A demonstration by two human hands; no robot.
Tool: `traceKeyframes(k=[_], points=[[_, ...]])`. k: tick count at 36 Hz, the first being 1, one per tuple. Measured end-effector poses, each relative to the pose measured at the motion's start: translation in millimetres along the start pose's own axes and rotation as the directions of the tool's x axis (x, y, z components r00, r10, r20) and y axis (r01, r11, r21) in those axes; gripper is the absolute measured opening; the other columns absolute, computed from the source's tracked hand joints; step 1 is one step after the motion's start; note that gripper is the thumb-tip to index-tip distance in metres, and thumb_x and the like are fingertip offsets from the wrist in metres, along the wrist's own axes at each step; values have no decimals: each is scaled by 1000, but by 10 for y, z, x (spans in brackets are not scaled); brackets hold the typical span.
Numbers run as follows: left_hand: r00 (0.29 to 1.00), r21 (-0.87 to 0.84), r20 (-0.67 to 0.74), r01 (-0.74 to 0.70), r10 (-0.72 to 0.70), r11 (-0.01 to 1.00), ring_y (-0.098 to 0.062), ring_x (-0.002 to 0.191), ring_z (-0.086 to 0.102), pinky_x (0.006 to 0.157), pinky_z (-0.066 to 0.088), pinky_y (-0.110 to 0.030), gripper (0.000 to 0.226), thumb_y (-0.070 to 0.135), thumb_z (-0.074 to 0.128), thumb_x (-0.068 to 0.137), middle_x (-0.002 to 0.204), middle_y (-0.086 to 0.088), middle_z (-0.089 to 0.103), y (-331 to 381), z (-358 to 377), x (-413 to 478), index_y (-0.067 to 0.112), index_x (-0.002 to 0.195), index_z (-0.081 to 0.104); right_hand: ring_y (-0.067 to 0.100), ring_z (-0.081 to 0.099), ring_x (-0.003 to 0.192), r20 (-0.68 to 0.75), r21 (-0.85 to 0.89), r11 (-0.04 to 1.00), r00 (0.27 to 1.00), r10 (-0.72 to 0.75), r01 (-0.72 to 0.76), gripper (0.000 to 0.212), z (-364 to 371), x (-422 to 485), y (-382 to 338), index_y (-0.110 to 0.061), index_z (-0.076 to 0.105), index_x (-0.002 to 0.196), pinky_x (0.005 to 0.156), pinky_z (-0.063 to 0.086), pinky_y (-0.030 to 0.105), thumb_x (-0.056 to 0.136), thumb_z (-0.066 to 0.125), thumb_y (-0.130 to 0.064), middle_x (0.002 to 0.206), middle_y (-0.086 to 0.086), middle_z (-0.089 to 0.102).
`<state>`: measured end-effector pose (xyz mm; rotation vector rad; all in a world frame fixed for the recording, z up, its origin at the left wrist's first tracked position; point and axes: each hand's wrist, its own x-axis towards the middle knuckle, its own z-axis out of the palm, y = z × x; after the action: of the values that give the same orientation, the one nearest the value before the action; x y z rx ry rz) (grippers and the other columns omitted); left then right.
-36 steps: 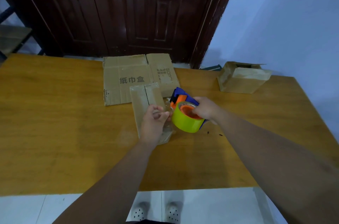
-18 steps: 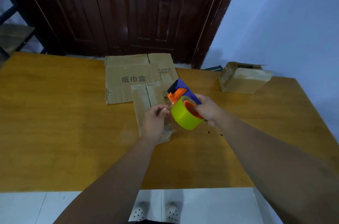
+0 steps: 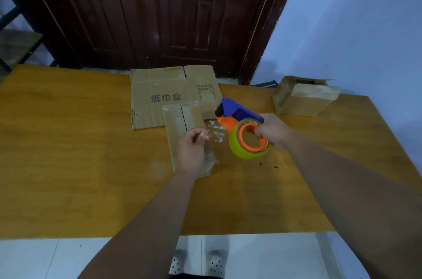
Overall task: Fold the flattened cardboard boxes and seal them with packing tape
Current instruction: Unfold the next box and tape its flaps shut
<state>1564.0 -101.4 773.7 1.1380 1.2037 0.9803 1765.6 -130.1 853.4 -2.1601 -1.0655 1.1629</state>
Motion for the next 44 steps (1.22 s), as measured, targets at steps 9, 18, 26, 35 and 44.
traceKeyframes(k=[9,18,26,35,44], points=[[996,5,84,11,-11,1000,12,69,56,61,39,-3,31,10,52,96,70,16,64,23,-6,-10,28,75,65,23,51,68,-177,29,988,972,156,-153,15,-20,120,10,-12,54,97,58,40,34,87,65,-16,81,9,53],[995,14,98,26,-27,1000,3,79,56,60,39,-6,28,11,51,97,77,14,65,58,-26,-15,23,76,65,30,59,74,-56,690,663,892,449,-290,27,113,158,-54,-5,51,106,49,48,42,86,68,-6,90,14,58],[997,51,67,21,-25,998,3,80,56,62,40,-9,29,13,50,97,83,12,66,60,-13,-10,25,75,64,31,57,69,-97,631,756,950,298,-173,38,90,125,-52,3,51,103,54,50,32,70,43,18,84,16,53],[999,112,39,17,-21,994,-2,79,55,66,37,-17,26,16,45,100,80,10,62,43,-28,-7,25,81,61,32,51,80,21,385,892,969,247,-236,43,-251,59,69,-1,50,105,63,42,36,68,41,19,93,18,45],[1000,155,7,-6,5,988,-1,77,52,56,35,1,28,13,42,101,83,7,60,46,-64,5,25,80,56,21,58,49,101,168,935,949,298,-311,20,-441,17,96,-1,52,72,48,47,26,72,45,18,55,9,57]])
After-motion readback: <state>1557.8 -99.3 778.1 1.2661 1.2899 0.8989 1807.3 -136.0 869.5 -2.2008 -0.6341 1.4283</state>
